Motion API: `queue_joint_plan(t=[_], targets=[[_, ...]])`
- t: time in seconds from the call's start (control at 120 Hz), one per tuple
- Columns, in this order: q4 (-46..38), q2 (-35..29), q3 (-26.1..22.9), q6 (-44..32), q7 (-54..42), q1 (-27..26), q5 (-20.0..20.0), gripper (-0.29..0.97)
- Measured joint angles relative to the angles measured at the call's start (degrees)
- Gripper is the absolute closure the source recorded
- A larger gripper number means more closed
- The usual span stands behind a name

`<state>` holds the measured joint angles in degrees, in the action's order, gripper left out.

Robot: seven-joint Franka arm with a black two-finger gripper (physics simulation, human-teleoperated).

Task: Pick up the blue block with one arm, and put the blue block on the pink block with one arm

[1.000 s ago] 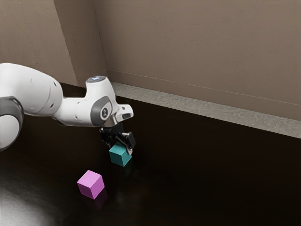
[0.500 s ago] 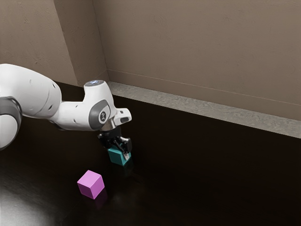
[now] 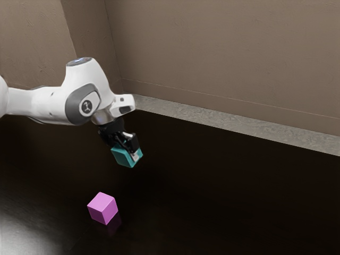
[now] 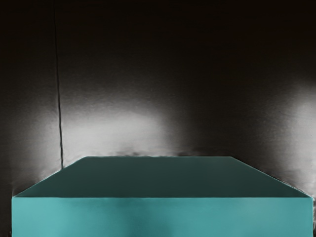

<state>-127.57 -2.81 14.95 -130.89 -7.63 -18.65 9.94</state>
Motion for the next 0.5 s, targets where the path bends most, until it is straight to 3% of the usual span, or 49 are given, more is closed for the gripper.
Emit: queue_joint_plan(t=[0.15,0.267,0.383,0.5], targets=[[-9.63,-10.15,0.02,2.87,0.77,-0.25,-1.55,0.31],[-12.00,-17.28,0.02,6.58,1.97,-0.05,-3.60,0.32],[-13.68,-15.83,1.37,8.41,3.14,0.34,-4.74,0.32],[-15.66,-11.96,3.79,5.19,4.15,0.46,-5.27,0.32]])
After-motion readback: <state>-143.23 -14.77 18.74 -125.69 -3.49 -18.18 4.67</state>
